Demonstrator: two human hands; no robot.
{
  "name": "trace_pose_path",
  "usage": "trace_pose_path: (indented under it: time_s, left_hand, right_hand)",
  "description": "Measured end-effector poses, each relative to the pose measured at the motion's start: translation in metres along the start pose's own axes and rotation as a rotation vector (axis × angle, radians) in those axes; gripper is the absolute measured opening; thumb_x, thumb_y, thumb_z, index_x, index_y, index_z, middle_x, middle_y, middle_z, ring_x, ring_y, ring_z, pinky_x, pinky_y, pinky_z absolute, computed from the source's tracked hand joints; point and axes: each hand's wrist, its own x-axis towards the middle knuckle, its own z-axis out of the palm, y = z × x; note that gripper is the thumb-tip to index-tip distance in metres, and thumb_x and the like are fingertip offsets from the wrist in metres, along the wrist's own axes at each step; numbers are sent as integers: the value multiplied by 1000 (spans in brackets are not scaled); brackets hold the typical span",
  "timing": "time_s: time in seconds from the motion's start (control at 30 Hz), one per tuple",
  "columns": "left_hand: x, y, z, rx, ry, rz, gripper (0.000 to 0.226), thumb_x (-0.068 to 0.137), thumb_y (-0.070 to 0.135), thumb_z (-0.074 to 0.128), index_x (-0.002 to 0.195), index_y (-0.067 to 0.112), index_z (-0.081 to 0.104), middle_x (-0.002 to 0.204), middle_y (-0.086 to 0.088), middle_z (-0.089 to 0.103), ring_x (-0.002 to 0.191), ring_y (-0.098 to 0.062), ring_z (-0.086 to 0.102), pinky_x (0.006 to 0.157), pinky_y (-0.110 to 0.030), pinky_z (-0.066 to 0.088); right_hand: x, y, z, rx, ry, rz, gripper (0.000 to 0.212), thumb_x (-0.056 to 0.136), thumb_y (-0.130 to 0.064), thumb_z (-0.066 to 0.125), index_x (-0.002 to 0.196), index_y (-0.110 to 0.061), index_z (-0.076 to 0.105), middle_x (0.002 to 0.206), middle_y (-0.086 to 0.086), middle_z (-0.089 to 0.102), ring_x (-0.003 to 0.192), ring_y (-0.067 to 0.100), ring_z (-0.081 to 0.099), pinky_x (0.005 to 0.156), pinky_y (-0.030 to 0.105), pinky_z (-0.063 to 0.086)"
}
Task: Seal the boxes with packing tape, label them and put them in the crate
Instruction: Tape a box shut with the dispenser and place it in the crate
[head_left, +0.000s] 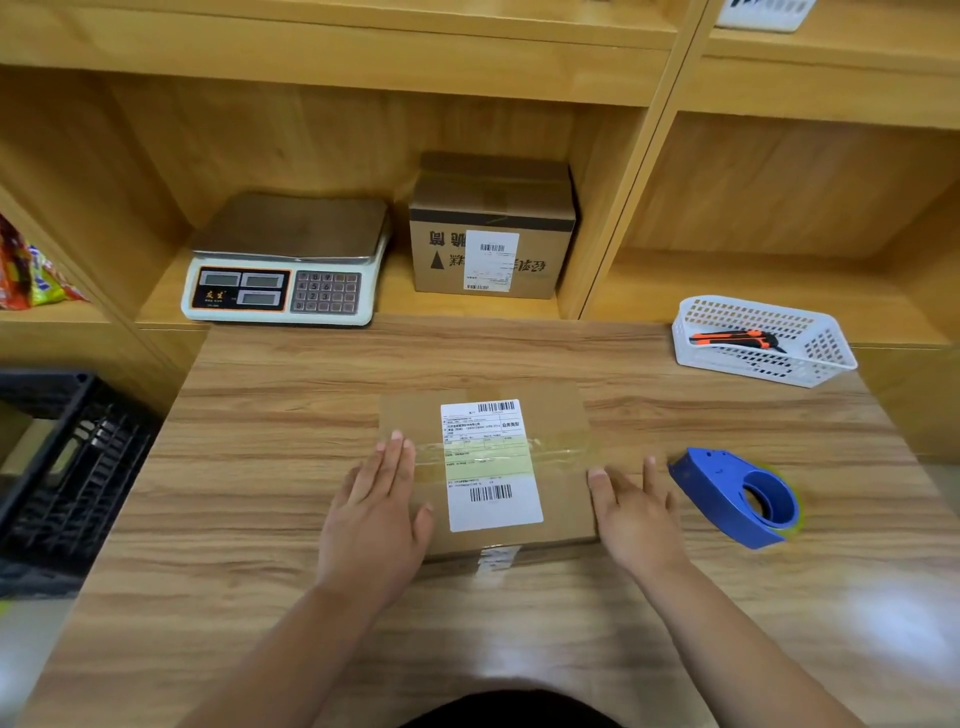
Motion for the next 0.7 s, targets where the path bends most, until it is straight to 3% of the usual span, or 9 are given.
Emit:
trace_pose_path:
  time_s: [0.1, 0.17, 0.3, 0.33, 0.43, 0.53, 0.6, 0.63, 0.7]
  left_hand:
    - [2, -3, 5, -10, 12, 8, 66, 81, 37, 34, 134, 2, 48, 142, -11, 46, 132, -22, 42, 112, -28, 9]
    - [2, -2, 8, -19, 13, 7, 67, 82, 38, 32, 138, 2, 43, 146, -10, 40, 137, -18, 32, 113, -28, 9]
    - [3, -2, 12, -63, 66, 35, 75, 82, 46, 10, 147, 8, 9, 156, -1, 2, 142, -10, -6, 116, -26, -4]
    - [3, -3, 13, -70, 76, 39, 75, 82, 46, 8, 147, 9, 6, 155, 0, 0, 141, -9, -7, 116, -25, -6]
    - [2, -4, 15, -82, 67, 28, 67, 87, 39, 20, 145, 5, 25, 153, -3, 17, 142, -13, 9, 115, -24, -5]
    - [2, -4, 16, -125, 86, 18, 66, 88, 40, 16, 146, 7, 19, 153, 0, 10, 143, -11, 5, 114, -22, -10]
    - [2, -4, 15, -146, 82, 24, 68, 85, 44, 4, 145, 10, 1, 153, 3, -6, 142, -9, -10, 113, -22, -15]
    - [1, -3, 16, -149, 76, 22, 69, 84, 45, 0, 144, 11, -5, 152, 4, -11, 141, -8, -15, 113, -22, -16]
    - [0, -1, 16, -179, 78, 0, 74, 81, 48, -4, 145, 10, -6, 151, 3, -16, 139, -7, -19, 113, -23, -15]
  right_hand:
    - [-2, -2, -2, 29, 120, -67, 69, 92, -49, 2, 147, -19, 30, 154, -1, 30, 147, 24, 2, 116, 43, 10]
    - [-2, -5, -3, 26, 216, -157, 65, 93, -44, 11, 145, -15, 36, 148, 6, 39, 143, 29, 24, 110, 44, 27]
    - [-3, -6, -1, 36, 273, -250, 52, 96, -35, 22, 133, -16, 54, 129, 4, 60, 128, 30, 48, 96, 41, 45]
    - [-3, -7, 1, 44, 287, -237, 53, 97, -36, 21, 132, -17, 55, 126, 3, 63, 126, 29, 51, 95, 40, 46]
    - [-10, -13, 3, 88, 333, -188, 48, 99, -34, 24, 134, -17, 53, 127, 3, 62, 110, 27, 63, 82, 35, 53]
    - [-10, -19, 2, 164, 206, -88, 47, 102, -31, 27, 149, -27, 26, 146, -2, 44, 116, 23, 57, 82, 31, 48]
    - [-8, -23, 2, 306, 145, 36, 51, 101, -29, 32, 150, -19, 22, 119, 9, 63, 102, 29, 61, 76, 34, 47]
    - [-7, -25, 1, 404, 159, 82, 49, 100, -27, 36, 147, -16, 27, 100, 11, 67, 92, 32, 62, 72, 36, 48]
    - [-5, -28, -1, 535, 192, 96, 39, 97, -23, 41, 136, -17, 45, 85, 8, 68, 81, 31, 61, 71, 38, 49]
